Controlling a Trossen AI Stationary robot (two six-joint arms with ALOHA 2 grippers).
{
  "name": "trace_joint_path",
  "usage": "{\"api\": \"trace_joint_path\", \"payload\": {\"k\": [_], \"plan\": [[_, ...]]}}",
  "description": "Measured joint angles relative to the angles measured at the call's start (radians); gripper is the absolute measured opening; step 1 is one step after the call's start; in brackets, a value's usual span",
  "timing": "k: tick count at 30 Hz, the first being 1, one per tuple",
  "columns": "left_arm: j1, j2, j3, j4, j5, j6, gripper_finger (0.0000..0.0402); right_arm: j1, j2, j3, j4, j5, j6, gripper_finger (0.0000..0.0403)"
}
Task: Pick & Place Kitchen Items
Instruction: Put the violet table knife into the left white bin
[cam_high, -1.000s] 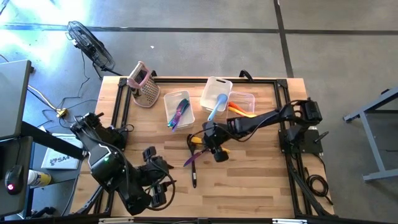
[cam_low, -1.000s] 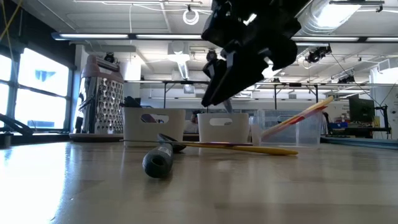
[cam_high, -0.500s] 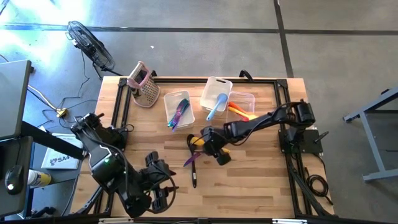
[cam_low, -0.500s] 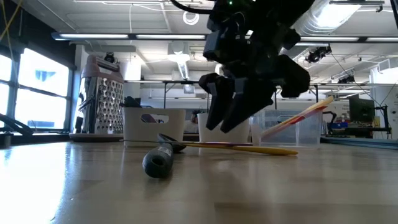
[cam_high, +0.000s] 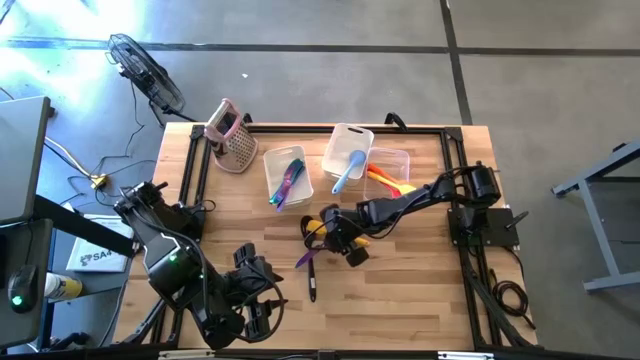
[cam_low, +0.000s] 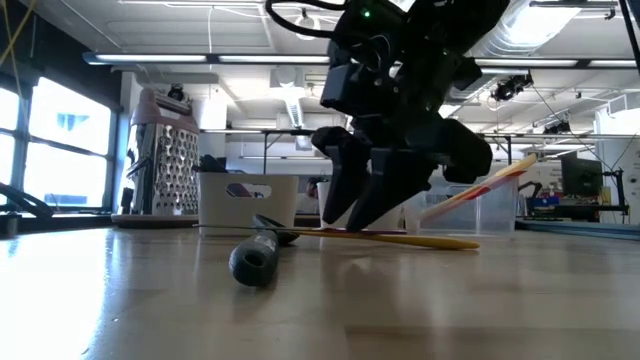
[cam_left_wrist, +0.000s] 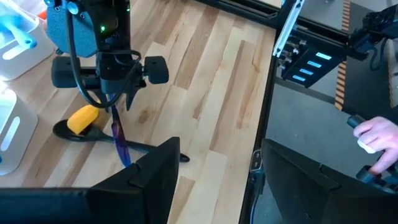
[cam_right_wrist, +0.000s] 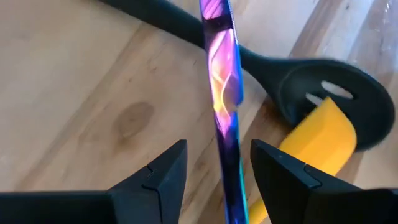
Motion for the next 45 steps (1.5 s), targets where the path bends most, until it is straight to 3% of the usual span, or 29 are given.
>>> {"api": "trace_joint_path", "payload": {"k": [21,25,31,45], "plan": [[0.000,0.000,0.000,-0.012,-0.025,0.000,0.0219,-0.006,0.082,0.004,0.054,0.006,0.001,0.0168],[0.000,0.000,0.000,-0.018,-0.029,0.000,0.0219,-0.006,0.083,0.003,0.041,0.006,0.001,0.0133],[0.001,0.000,0.000,-0.020,-0.036,-0.007,0.0219,-0.004,0.084,0.003,0.011,0.008,-0.007,0.0036],[0.015,0.000,0.000,-0.027,-0.033,0.000,0.0219,0.021,0.073,0.000,-0.013,0.043,0.028,0.0036]]}}
